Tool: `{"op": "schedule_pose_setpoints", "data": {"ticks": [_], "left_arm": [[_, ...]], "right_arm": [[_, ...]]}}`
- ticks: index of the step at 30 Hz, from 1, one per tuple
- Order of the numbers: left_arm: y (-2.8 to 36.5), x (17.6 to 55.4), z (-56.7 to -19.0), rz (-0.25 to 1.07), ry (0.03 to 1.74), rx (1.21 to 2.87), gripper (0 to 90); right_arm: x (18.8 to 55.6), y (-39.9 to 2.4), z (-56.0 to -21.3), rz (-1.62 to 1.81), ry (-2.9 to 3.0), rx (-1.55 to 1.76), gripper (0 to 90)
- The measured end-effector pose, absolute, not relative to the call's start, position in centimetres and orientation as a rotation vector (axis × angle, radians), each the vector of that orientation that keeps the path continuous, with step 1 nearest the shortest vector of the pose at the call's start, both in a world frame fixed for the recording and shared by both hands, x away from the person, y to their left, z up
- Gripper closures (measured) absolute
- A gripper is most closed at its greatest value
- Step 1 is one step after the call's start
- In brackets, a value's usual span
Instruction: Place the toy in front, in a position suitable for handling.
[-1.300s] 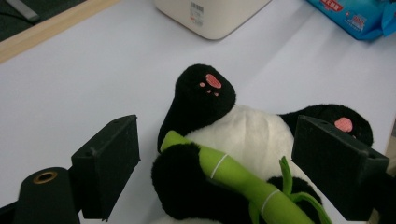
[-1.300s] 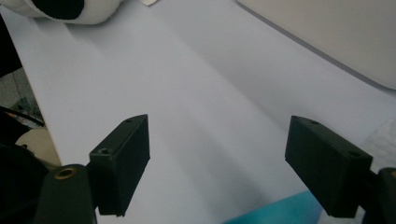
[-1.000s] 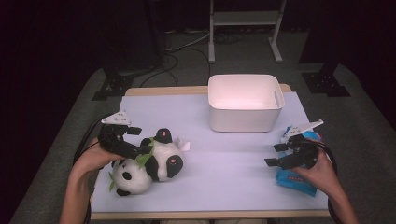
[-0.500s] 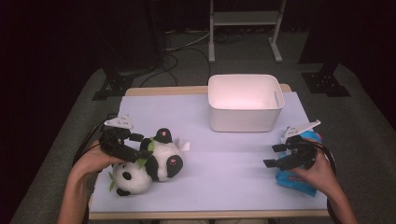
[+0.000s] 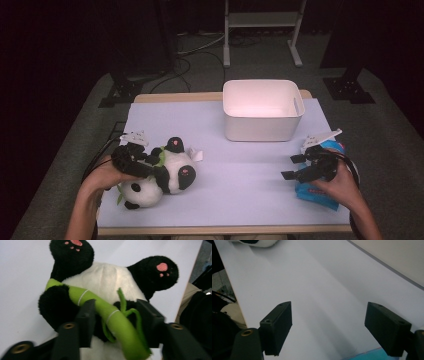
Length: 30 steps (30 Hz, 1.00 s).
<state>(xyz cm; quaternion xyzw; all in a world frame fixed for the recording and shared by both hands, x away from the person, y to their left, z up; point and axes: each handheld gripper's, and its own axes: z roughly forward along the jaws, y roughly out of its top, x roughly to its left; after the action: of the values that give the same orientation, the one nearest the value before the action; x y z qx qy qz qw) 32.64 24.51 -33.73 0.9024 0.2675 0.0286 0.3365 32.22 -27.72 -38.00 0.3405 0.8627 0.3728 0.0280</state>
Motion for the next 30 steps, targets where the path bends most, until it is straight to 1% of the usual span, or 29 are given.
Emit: {"op": "schedule_pose_setpoints", "data": {"ticks": [2,3,7,14,21,26,30], "left_arm": [[24.6,32.6,-33.7,0.085,0.694,2.359,63.7],[24.6,32.5,-33.7,0.085,0.691,2.358,66.1],[24.7,32.6,-33.5,0.116,0.693,2.354,70.6],[24.6,33.2,-32.8,0.133,0.689,2.363,72.2],[23.9,33.7,-32.2,0.118,0.668,2.348,72.6],[22.3,33.9,-31.6,0.102,0.600,2.347,72.7],[20.2,34.1,-31.1,0.090,0.549,2.351,72.7]], "right_arm": [[32.2,-27.7,-38.0,1.151,2.664,1.053,20.7],[32.3,-27.7,-38.1,1.151,2.665,1.054,20.7],[32.3,-27.7,-38.2,1.152,2.666,1.055,20.7],[32.5,-27.9,-38.3,1.157,2.662,1.064,20.7],[32.6,-28.4,-38.4,1.168,2.653,1.080,20.7],[32.6,-28.6,-38.3,1.175,2.648,1.078,20.7],[32.6,-28.8,-38.2,1.180,2.642,1.084,20.7]]}}
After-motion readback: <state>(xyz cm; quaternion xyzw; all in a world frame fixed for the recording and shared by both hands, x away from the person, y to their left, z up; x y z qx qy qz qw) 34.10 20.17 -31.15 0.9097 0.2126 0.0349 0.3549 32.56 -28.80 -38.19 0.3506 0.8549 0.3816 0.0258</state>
